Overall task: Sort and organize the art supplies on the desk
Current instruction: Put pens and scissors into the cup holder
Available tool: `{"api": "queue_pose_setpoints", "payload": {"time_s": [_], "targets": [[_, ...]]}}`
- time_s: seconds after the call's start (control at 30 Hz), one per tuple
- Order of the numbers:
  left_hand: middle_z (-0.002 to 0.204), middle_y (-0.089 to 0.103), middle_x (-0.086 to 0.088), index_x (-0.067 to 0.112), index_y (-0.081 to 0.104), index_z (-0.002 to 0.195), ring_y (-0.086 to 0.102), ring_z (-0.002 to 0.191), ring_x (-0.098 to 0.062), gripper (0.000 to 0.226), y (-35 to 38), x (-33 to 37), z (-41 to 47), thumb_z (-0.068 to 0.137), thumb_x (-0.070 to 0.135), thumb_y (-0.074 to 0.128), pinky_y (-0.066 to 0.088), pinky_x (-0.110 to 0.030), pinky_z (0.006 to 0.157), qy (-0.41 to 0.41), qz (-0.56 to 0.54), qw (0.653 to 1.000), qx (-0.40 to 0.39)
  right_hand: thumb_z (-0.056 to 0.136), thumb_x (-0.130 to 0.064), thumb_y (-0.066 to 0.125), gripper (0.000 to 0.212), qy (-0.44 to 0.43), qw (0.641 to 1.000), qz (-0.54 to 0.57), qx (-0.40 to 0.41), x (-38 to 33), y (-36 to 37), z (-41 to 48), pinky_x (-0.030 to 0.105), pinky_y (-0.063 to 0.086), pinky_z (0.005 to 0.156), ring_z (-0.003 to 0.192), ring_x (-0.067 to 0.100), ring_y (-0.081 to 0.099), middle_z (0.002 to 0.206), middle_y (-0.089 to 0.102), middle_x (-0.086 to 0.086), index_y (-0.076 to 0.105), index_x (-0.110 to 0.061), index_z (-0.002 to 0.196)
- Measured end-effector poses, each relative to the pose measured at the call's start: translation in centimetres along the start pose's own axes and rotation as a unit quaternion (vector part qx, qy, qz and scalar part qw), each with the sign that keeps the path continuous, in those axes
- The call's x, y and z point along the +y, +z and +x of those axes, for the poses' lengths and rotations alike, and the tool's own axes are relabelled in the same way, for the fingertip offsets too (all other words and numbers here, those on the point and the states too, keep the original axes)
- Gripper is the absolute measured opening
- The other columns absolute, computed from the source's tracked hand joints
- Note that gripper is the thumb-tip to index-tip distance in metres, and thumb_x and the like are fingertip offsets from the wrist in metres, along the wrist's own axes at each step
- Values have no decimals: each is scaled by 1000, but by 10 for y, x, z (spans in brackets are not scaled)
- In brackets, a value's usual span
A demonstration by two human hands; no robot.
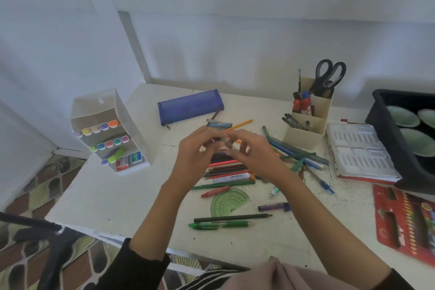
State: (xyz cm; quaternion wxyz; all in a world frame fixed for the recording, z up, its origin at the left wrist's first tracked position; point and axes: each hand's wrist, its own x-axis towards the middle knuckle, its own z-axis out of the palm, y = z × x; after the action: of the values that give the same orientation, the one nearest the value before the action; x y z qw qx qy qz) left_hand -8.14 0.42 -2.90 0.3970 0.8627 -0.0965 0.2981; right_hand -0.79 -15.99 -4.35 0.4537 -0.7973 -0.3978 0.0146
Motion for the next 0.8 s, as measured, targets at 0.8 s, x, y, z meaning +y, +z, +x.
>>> {"api": "queue_pose_setpoints", "payload": {"time_s": [0.8], "targets": [[111, 59, 17, 19, 72, 91, 47, 106, 3, 21, 54, -66, -39, 85, 0, 64, 38, -14, 93, -88, 82, 978, -172, 99, -15, 42, 17, 162, 929, -95, 318, 68, -151, -19, 22, 49, 68, 64, 3, 55, 80, 56, -1, 53, -3, 105]]}}
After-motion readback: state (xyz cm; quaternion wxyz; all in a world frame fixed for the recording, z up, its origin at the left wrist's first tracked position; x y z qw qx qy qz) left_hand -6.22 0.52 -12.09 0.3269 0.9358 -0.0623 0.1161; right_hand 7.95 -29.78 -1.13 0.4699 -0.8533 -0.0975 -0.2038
